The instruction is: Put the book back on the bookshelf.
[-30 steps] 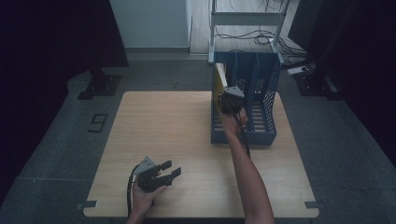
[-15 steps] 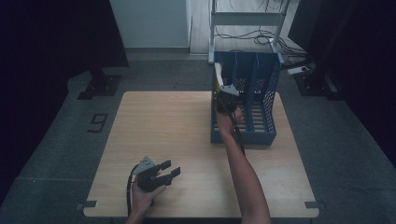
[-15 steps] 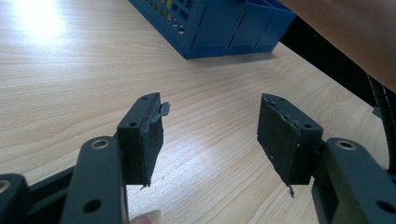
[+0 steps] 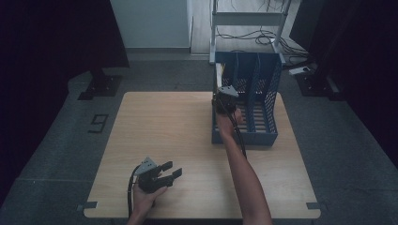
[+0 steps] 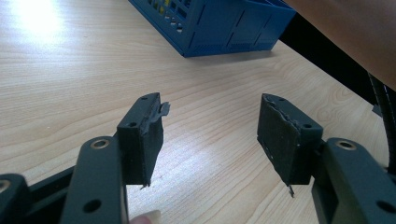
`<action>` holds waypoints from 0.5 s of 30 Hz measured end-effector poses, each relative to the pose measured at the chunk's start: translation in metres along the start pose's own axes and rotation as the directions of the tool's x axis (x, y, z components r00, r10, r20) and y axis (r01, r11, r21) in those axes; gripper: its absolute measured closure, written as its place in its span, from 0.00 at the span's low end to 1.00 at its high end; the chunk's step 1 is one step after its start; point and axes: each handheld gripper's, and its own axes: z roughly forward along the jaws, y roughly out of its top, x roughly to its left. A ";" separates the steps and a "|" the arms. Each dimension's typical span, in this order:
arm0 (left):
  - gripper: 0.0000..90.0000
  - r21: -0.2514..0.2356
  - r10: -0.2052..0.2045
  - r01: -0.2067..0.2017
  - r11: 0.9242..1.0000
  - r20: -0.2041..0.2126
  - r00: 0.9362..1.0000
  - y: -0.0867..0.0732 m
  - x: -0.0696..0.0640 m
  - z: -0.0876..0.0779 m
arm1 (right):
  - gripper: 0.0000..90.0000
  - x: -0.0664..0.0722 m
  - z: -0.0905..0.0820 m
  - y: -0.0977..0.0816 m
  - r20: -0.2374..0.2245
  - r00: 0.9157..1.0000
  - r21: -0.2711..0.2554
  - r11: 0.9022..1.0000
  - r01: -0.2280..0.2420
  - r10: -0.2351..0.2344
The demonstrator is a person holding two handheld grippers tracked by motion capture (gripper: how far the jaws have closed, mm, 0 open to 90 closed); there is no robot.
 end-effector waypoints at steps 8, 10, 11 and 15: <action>0.45 0.000 0.001 -0.001 1.000 0.001 1.000 0.000 -0.001 0.000 | 0.63 -0.001 -0.005 -0.004 -0.034 0.999 -0.016 1.000 0.013 -0.013; 0.45 -0.001 0.001 -0.001 1.000 0.000 1.000 0.000 -0.001 0.000 | 0.60 -0.001 -0.006 -0.005 -0.043 0.999 -0.023 1.000 0.014 -0.015; 0.45 -0.002 0.000 0.000 1.000 0.001 1.000 0.000 -0.001 -0.001 | 0.59 -0.001 -0.008 -0.006 -0.045 0.999 -0.026 1.000 0.015 -0.016; 0.45 -0.003 0.001 -0.001 1.000 0.002 1.000 0.001 -0.002 -0.001 | 0.57 -0.003 -0.013 -0.006 -0.055 0.998 -0.038 0.999 0.015 -0.017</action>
